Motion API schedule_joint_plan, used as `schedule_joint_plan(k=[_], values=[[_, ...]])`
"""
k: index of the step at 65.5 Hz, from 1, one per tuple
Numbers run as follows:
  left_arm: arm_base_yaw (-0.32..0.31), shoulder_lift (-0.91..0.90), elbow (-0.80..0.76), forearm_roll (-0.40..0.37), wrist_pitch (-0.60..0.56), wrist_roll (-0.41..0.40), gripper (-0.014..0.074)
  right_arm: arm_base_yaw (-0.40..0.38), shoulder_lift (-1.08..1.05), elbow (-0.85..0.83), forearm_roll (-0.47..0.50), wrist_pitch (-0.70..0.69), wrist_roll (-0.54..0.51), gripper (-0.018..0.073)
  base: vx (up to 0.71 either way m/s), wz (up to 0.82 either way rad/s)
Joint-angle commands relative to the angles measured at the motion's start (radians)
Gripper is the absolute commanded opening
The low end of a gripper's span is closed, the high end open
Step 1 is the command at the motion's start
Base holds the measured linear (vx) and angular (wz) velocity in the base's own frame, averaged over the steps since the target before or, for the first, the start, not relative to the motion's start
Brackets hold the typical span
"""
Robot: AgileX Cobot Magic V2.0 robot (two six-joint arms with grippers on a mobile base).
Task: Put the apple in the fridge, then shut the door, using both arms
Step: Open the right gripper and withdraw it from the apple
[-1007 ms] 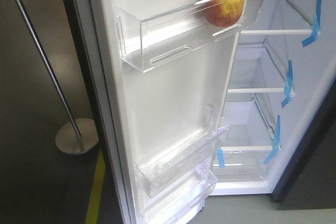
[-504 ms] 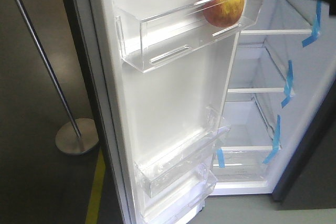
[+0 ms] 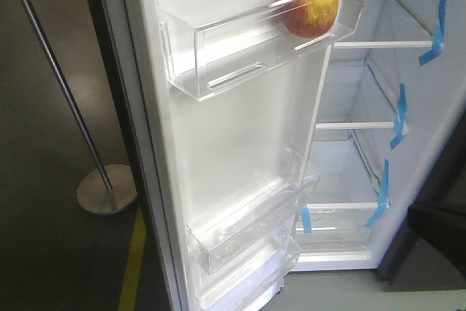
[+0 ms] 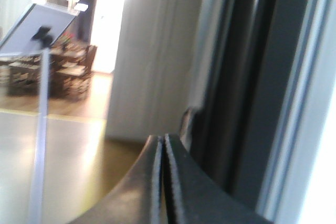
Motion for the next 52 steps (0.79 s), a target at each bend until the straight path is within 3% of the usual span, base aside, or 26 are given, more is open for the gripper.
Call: schedule_joint_plan(k=[1,14,23,29,30,52], values=[[0.001,-0.017,0.008,-0.074,-0.128,-0.110,-0.0008,-0.003,-0.046,0.016,0.036,-0.062,0.012,-0.0004,0.00,0.00],[0.001,-0.016,0.005,-0.250,-0.214,-0.372,-0.0008,-0.003,-0.077,0.026,0.036,-0.062,0.032,-0.0004,0.00,0.00],[0.001,0.006,-0.007,-0.271,-0.315,-0.513,-0.0008,-0.003,-0.077,0.026,0.039,-0.061,0.034,-0.0004,0.00,0.00],[0.001,0.039,-0.068,-0.255,-0.305,-0.540,-0.0008,-0.003,-0.077,0.026,0.039,-0.047,0.036,-0.0004,0.00,0.00],[0.001,0.204,-0.302,-0.128,-0.307,-0.555,-0.0008,-0.003,-0.077,0.026,0.039,-0.042,0.036,-0.0004,0.00,0.00],[-0.004,0.723,-0.710,-0.127,-0.453,-0.567,-0.0007,-0.003,-0.077,0.026,0.039,-0.043,0.035,-0.0003,0.00,0.00]])
